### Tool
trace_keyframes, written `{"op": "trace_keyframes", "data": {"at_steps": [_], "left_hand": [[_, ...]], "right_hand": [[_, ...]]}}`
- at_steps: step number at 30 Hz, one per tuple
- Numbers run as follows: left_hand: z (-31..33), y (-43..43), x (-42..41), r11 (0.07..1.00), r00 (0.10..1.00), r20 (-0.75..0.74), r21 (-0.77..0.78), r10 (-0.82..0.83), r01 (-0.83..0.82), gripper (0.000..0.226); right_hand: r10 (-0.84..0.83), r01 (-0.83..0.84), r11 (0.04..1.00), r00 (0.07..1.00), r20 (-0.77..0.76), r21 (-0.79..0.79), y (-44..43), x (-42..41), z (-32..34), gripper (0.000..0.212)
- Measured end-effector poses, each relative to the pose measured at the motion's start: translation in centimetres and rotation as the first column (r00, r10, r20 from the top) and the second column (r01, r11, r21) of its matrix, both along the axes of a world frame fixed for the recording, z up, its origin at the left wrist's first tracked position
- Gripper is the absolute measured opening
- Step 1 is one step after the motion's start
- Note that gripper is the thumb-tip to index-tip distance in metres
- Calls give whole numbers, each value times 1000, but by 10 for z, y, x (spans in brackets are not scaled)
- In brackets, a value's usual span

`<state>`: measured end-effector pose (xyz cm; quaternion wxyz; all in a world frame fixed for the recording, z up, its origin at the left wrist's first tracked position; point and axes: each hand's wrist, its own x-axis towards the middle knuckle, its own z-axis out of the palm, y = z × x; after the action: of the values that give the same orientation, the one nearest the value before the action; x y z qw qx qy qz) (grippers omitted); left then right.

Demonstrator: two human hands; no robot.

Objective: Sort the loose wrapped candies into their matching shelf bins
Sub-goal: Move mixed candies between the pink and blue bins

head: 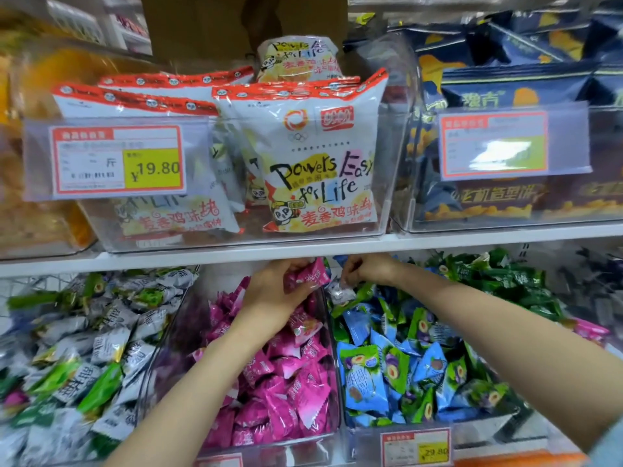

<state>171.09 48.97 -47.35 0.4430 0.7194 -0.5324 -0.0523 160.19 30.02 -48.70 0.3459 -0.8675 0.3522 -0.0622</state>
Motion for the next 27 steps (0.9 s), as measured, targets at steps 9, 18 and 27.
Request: {"op": "trace_keyframes", "data": {"at_steps": [9,18,27], "left_hand": [[-1,6,4,1000,1000,-14,-29,6,-6,33],[-2,12,11,999,998,-63,-48,-4,1,31],[-5,23,28,993,996,12,77,92,-93,31]], "right_hand": [[69,-97,984,981,-180,-151,6,9,2,39],[46,-128,962,948,-315,-243,18,14,9,35],[-59,51,980,997,-40,-192,29,2,18,20]]}}
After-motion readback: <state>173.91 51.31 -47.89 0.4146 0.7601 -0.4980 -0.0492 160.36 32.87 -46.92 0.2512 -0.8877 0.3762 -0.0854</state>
